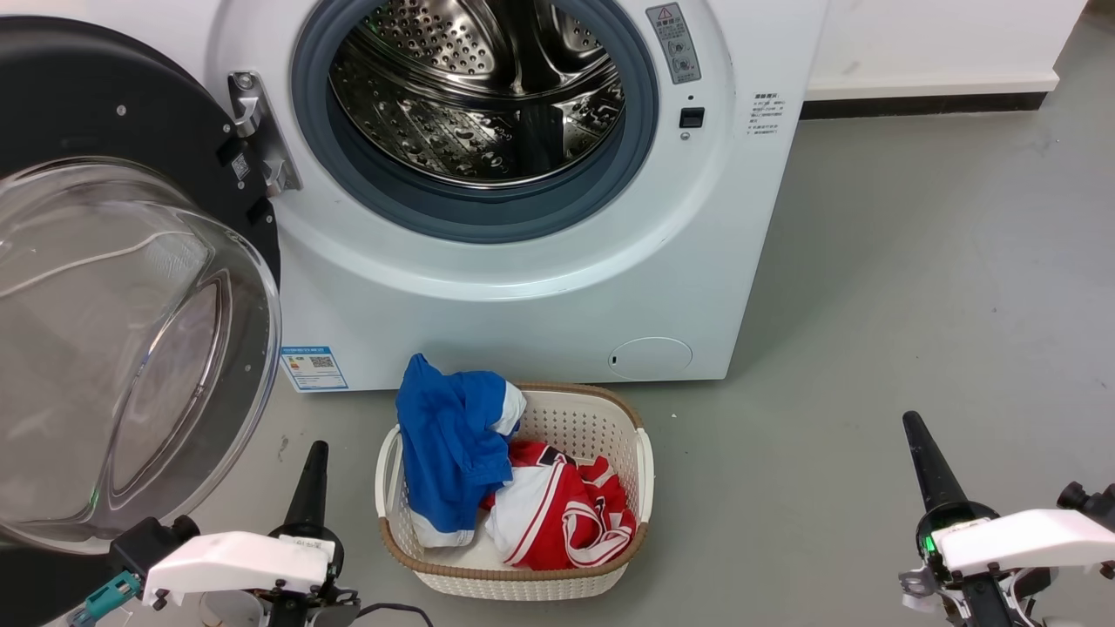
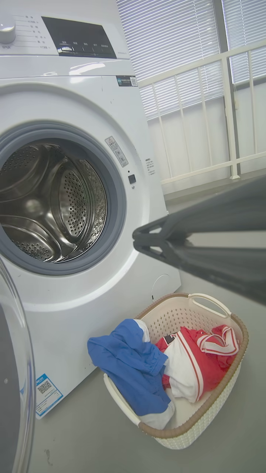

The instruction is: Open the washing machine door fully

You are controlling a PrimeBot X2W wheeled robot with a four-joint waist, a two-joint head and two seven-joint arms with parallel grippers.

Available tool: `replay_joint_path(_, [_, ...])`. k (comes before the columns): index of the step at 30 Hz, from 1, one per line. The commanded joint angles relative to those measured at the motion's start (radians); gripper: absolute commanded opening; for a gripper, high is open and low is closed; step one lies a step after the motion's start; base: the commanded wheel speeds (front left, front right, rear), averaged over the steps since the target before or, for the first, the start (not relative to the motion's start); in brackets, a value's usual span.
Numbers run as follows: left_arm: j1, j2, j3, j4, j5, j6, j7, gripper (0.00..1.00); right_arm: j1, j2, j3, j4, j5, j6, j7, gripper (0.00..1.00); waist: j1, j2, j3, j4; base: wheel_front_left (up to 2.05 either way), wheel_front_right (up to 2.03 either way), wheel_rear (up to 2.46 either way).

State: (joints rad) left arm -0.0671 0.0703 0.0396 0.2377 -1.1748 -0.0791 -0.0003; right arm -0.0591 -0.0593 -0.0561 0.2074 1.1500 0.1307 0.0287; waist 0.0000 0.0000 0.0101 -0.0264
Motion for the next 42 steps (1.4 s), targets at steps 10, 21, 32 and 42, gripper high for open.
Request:
replay_joint_path(10, [-0.030, -0.004, 0.022, -0.002, -0.112, -0.018, 0.031, 0.00, -0.030, -0.004, -0.014, 0.005, 0.122, 0.000, 0.021, 0.00, 0.0000, 0.0000, -0.001, 0.005, 0.00, 0.00, 0.00])
replay_joint_path(21, [-0.033, -0.009, 0.038, 0.001, -0.205, -0.029, 0.055, 0.00, -0.036, -0.003, -0.023, 0.014, 0.223, 0.000, 0.037, 0.00, 0.0000, 0.0000, -0.003, 0.010, 0.00, 0.00, 0.00])
replay_joint_path(32, [-0.040, -0.013, 0.053, 0.003, -0.290, -0.037, 0.078, 0.00, -0.043, -0.001, -0.033, 0.023, 0.312, 0.000, 0.052, 0.00, 0.0000, 0.0000, -0.004, 0.016, 0.00, 0.00, 0.00])
replay_joint_path(42, [-0.044, -0.017, 0.062, 0.006, -0.354, -0.047, 0.095, 0.00, -0.050, 0.000, -0.040, 0.030, 0.381, 0.000, 0.064, 0.00, 0.0000, 0.0000, -0.005, 0.020, 0.00, 0.00, 0.00])
